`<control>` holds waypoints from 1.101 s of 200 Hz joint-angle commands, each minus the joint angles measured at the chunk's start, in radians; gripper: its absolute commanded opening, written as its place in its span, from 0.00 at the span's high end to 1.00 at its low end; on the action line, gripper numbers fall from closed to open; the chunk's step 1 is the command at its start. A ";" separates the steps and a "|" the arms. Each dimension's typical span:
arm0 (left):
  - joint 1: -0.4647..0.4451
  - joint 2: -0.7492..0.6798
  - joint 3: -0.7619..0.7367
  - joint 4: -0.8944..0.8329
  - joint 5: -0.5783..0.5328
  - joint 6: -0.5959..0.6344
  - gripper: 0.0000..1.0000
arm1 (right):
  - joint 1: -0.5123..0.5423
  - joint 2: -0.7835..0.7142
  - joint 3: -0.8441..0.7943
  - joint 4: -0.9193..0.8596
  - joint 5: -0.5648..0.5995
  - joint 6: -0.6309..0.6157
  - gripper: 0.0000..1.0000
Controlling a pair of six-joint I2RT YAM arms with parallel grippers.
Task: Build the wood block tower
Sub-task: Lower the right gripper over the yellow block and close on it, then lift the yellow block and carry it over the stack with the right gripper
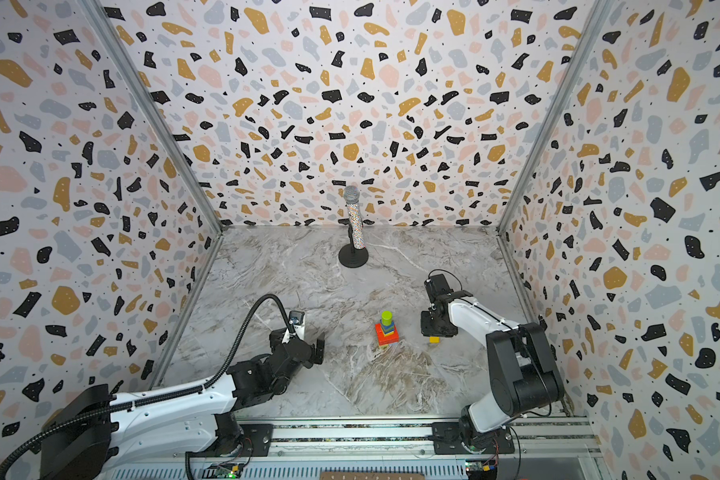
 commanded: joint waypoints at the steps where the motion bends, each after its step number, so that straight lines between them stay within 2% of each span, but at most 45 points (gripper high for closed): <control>1: -0.001 0.002 -0.014 0.034 -0.020 0.013 0.00 | 0.004 -0.026 0.020 -0.023 0.017 -0.010 0.61; 64: -0.001 0.003 -0.012 0.033 -0.020 0.013 0.00 | 0.010 -0.056 0.046 -0.050 0.016 -0.011 0.72; 90: -0.001 -0.003 -0.014 0.032 -0.023 0.010 0.00 | 0.014 -0.076 0.090 -0.093 0.002 -0.014 0.73; 127: -0.001 -0.003 -0.014 0.042 -0.016 0.014 0.00 | 0.032 -0.120 0.231 -0.194 -0.011 -0.033 0.73; 162: -0.001 0.029 0.021 0.013 -0.054 0.023 0.00 | 0.063 -0.110 0.403 -0.324 -0.020 -0.068 0.73; 220: 0.002 0.038 0.015 0.031 -0.063 0.034 0.00 | 0.232 -0.040 0.630 -0.508 0.058 -0.062 0.73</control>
